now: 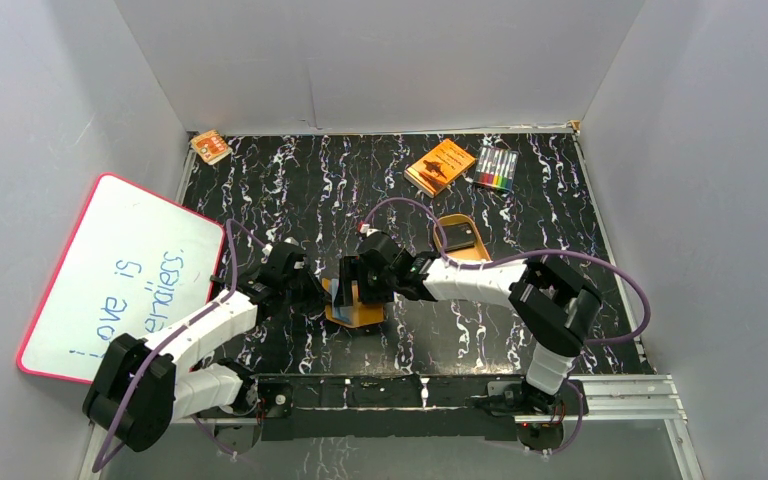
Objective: Put the credit cards into the card holder
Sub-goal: Open the card holder at the center of the board.
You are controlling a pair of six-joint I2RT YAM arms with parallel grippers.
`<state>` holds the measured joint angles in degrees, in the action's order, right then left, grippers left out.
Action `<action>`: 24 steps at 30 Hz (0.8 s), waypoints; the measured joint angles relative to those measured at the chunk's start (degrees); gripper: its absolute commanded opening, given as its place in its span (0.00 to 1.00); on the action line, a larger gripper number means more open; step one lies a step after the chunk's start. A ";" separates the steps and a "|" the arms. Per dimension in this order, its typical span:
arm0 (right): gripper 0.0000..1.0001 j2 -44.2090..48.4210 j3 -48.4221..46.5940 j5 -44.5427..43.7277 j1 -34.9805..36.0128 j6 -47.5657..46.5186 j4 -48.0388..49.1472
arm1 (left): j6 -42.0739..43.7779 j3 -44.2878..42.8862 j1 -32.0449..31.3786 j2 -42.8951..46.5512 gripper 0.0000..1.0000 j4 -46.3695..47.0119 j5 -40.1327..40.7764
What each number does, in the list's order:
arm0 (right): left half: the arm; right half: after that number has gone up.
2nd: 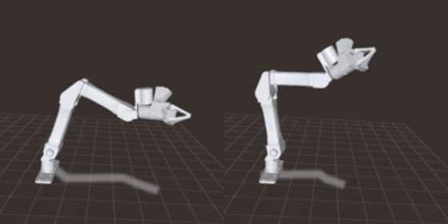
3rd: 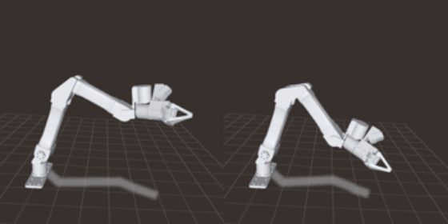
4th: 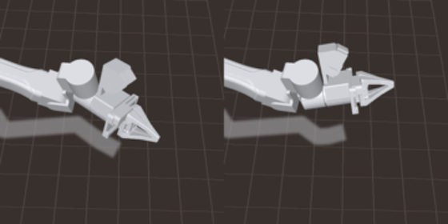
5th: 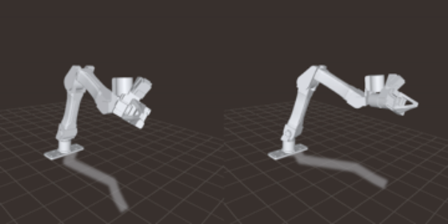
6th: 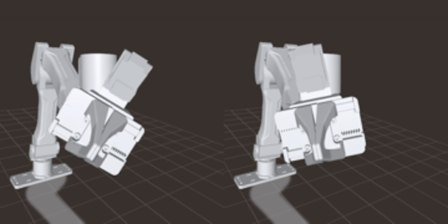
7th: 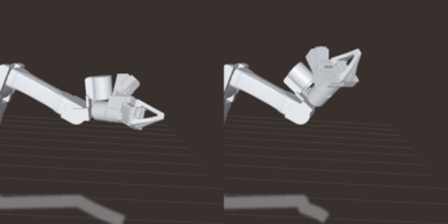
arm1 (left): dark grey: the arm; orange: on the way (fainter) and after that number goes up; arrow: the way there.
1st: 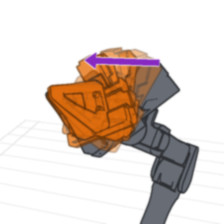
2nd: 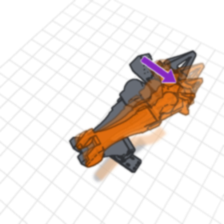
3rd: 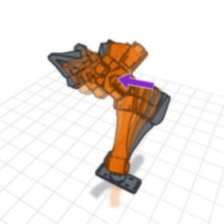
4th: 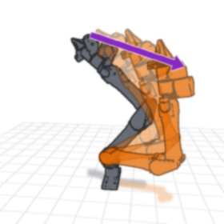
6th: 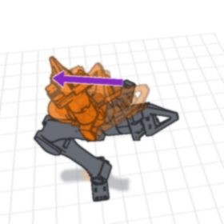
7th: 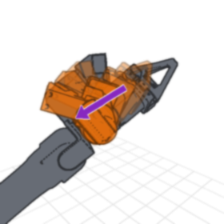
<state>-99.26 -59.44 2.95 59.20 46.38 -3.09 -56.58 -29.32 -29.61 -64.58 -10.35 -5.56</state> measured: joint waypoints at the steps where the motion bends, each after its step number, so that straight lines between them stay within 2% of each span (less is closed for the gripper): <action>1: 0.82 0.00 -0.01 0.02 -0.01 0.04 0.19 | -0.02 0.00 0.00 0.00 0.00 0.00 0.00; 8: 0.75 -0.81 -0.02 0.35 -0.31 0.18 0.24 | 0.01 0.00 -0.03 0.08 0.00 -0.03 0.00; 18: 0.70 -2.79 -0.08 0.82 -0.71 -0.07 -1.34 | 0.03 0.00 -0.03 0.40 0.00 -0.42 0.20; 21: 0.63 -3.02 -0.27 0.50 -0.91 -0.22 -1.82 | 0.05 0.00 -0.04 0.73 0.00 -0.44 0.19; 24: 0.48 -3.02 -0.23 -0.56 -1.09 -0.53 -2.59 | 0.05 0.00 -0.04 1.11 0.00 -0.44 0.17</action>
<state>-102.28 -59.67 2.39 58.11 45.85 -5.68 -56.53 -29.32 -29.65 -63.47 -10.79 -5.39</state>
